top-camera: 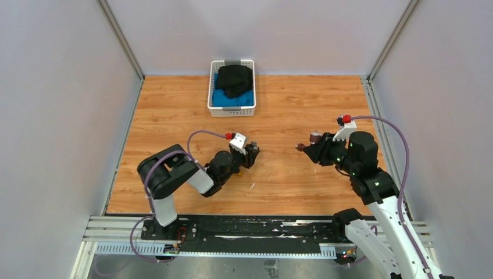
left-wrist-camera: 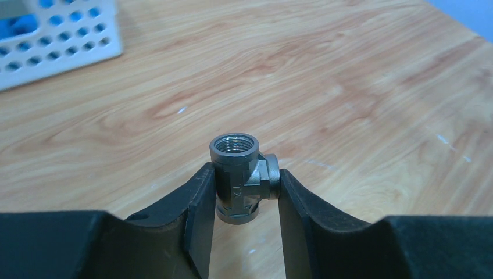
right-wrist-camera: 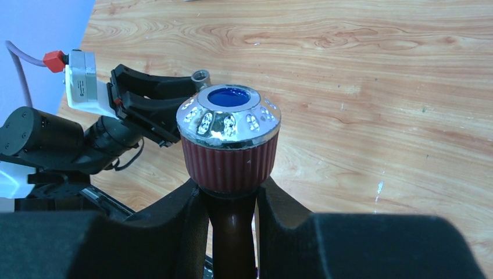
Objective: Install the water faucets
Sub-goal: Adjust the adaptor at the center of the board.
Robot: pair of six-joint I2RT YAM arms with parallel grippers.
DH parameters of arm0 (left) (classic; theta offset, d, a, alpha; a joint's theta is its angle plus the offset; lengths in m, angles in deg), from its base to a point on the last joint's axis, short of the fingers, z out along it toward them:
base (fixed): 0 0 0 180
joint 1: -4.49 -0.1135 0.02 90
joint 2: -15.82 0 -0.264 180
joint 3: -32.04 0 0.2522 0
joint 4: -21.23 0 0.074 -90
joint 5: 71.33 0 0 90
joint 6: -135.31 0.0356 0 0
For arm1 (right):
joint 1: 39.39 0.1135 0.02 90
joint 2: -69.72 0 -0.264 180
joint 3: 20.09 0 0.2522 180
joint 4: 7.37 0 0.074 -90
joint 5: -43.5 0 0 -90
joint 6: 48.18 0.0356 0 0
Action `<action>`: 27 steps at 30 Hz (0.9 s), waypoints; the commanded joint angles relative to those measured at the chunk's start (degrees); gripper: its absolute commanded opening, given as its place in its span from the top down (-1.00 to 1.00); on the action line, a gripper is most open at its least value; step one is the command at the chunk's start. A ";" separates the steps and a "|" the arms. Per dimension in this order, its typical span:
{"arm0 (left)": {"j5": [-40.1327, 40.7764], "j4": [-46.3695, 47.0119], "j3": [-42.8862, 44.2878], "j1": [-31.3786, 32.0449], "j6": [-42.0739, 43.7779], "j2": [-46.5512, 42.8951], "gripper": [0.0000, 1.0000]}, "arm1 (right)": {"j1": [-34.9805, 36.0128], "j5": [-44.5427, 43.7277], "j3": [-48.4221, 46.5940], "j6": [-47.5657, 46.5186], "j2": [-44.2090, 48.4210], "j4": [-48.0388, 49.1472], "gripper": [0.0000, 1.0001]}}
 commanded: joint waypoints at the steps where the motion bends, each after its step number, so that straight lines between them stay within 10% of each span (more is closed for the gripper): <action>1: -3.61 19.80 4.00 3.74 5.72 6.30 0.84 | 0.62 1.11 -1.13 0.49 0.89 -3.48 1.00; 27: -5.55 20.72 11.35 10.36 6.44 25.69 0.84 | 0.64 -0.62 -2.95 -0.61 4.82 -11.85 1.00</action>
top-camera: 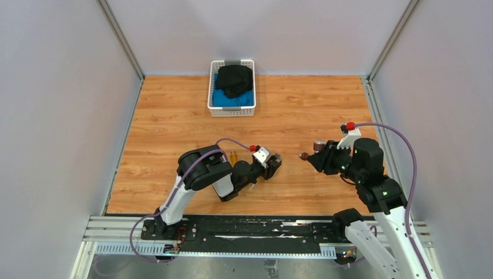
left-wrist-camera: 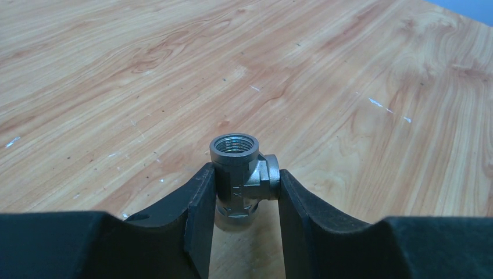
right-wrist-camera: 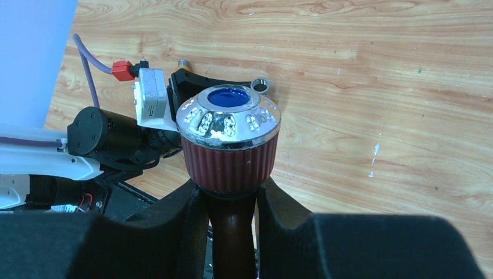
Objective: Install the water faucets
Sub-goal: Adjust the adaptor at the center of the board.
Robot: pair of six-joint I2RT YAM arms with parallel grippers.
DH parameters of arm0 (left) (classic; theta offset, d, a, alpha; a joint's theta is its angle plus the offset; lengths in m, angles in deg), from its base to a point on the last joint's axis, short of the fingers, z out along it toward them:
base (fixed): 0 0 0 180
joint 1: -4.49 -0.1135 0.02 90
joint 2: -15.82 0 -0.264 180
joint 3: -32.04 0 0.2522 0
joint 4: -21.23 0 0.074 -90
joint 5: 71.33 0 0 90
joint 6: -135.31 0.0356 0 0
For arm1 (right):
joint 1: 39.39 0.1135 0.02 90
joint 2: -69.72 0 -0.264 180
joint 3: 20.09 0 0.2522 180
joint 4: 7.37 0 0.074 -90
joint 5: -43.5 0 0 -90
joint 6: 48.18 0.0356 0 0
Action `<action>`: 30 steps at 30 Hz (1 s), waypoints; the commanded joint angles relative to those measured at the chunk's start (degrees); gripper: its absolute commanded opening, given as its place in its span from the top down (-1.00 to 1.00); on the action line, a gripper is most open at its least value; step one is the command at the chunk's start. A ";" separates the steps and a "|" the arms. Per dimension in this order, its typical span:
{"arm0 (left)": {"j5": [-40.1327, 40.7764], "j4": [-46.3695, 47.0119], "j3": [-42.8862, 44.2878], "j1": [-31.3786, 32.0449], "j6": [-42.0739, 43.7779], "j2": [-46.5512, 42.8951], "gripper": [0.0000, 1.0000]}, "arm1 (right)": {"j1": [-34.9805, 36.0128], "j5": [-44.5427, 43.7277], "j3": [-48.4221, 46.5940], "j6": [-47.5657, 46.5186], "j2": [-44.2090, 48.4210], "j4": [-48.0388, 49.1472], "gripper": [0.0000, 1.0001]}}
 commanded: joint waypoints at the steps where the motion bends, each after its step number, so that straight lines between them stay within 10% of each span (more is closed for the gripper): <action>1: 0.48 3.22 -0.49 1.00 1.61 1.74 0.84 | 0.63 -0.31 -0.87 -0.58 0.87 -1.37 1.00; 30: 9.88 3.92 -5.62 6.67 7.69 -0.97 -0.37 | 0.61 2.38 0.25 -1.27 1.88 -3.54 1.00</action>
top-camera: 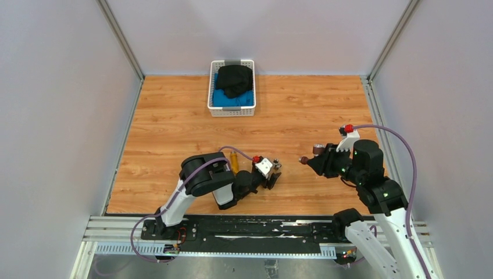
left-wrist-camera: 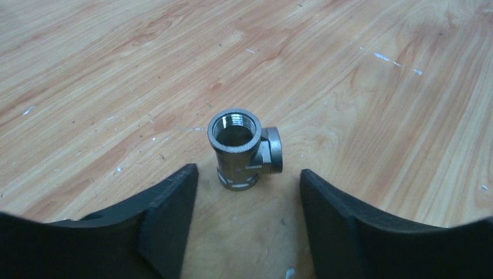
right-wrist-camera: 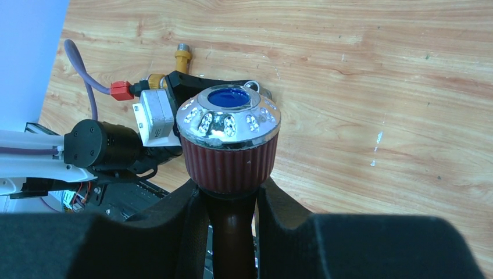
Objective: Install the water faucets
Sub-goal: Adjust the adaptor at the center of the board, then pick up the adaptor at the center of the board.
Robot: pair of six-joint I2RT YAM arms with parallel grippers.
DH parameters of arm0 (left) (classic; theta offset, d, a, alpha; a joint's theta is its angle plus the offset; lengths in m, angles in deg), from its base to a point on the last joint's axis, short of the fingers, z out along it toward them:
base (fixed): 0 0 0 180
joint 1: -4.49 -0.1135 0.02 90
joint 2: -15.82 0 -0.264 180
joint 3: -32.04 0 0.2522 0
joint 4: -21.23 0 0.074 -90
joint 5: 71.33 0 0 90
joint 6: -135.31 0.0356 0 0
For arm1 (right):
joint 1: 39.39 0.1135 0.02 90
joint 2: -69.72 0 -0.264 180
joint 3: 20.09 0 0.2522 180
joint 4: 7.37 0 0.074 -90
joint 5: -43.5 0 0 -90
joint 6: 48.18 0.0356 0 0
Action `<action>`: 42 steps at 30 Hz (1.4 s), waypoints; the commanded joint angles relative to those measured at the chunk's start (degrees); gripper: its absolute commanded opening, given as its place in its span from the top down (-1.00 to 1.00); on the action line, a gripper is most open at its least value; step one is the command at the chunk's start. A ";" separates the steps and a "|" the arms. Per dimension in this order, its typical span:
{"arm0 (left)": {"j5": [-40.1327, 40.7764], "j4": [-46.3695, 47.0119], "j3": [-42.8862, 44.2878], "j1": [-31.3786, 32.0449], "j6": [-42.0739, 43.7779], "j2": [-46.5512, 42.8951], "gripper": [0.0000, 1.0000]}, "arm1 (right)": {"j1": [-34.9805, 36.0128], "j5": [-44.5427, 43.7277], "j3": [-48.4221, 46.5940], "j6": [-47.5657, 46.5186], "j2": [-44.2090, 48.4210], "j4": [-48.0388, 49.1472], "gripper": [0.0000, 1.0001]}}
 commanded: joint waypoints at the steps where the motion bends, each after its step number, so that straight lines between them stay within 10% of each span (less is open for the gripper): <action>1: 1.08 3.57 -3.36 0.67 1.25 -2.35 -0.44 | 0.65 1.15 0.31 0.05 1.13 -0.63 1.00; 4: 1.34 2.79 -6.32 0.67 1.04 -7.42 -0.91 | 0.72 1.33 0.58 0.58 1.40 -0.51 1.00; 8: 4.16 -4.13 -10.91 0.63 -0.61 -18.98 -1.00 | 0.64 1.50 0.88 1.65 1.64 0.30 1.00; 15: 3.22 -67.52 8.58 0.50 0.47 -36.05 -1.00 | 0.61 0.12 -0.26 1.74 1.64 0.73 1.00; 22: -7.71 -102.91 28.17 -3.17 9.47 -34.23 -1.00 | 0.64 -1.75 -1.90 0.74 1.47 0.25 1.00; 29: -27.52 -115.72 37.20 -6.81 27.51 -28.36 -0.91 | 0.57 -3.88 -5.24 1.48 -0.59 -3.75 1.00; 42: -33.12 -114.41 38.37 -9.12 53.03 -21.89 -0.90 | -0.31 -13.52 -15.00 1.14 -3.74 -12.94 1.00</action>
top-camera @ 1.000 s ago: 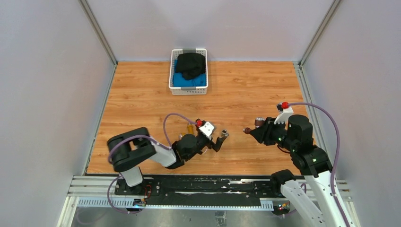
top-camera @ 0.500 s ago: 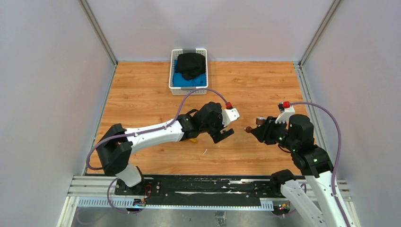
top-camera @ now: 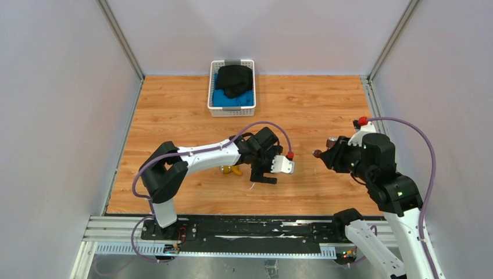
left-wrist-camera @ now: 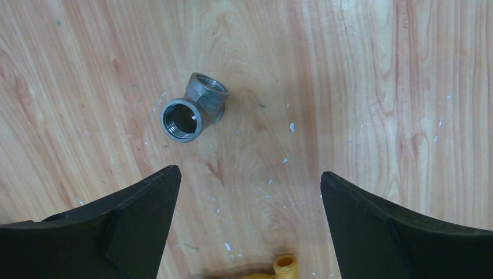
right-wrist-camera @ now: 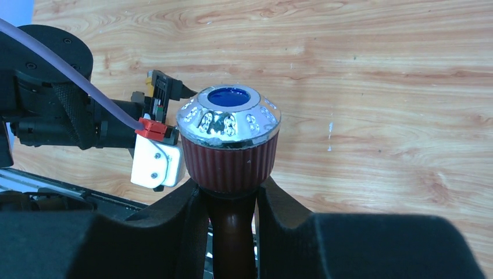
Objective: Install the water faucets
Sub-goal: Pick up the adaptor at the center of the board.
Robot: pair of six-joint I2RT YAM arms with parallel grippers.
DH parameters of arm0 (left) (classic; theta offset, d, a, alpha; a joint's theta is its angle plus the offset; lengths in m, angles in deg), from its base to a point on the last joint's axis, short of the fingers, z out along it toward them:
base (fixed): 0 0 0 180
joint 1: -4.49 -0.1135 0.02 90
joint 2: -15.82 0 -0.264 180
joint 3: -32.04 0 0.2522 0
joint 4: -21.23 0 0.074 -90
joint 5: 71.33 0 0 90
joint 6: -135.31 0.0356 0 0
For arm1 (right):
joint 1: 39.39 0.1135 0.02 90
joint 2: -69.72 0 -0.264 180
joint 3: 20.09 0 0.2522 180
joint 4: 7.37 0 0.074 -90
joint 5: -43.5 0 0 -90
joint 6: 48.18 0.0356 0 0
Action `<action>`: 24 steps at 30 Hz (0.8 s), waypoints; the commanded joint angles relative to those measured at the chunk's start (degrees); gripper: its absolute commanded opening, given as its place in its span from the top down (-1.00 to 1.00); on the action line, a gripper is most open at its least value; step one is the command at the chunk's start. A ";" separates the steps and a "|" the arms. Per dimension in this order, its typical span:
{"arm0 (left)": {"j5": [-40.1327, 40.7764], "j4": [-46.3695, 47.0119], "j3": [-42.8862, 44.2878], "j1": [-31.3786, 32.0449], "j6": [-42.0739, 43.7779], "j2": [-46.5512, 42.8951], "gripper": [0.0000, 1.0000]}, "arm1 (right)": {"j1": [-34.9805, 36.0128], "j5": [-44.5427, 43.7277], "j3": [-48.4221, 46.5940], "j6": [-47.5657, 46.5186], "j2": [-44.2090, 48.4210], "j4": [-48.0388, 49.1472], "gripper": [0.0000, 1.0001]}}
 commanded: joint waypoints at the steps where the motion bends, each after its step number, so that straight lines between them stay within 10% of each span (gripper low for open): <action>1: -5.00 0.18 1.47 -2.03 9.66 0.94 -0.90 | -0.34 -3.20 -3.17 -0.22 0.33 -2.94 1.00; 24: -12.87 -10.84 17.63 -3.89 14.71 15.02 -0.38 | -0.38 -0.96 -0.71 -0.16 0.94 -1.73 1.00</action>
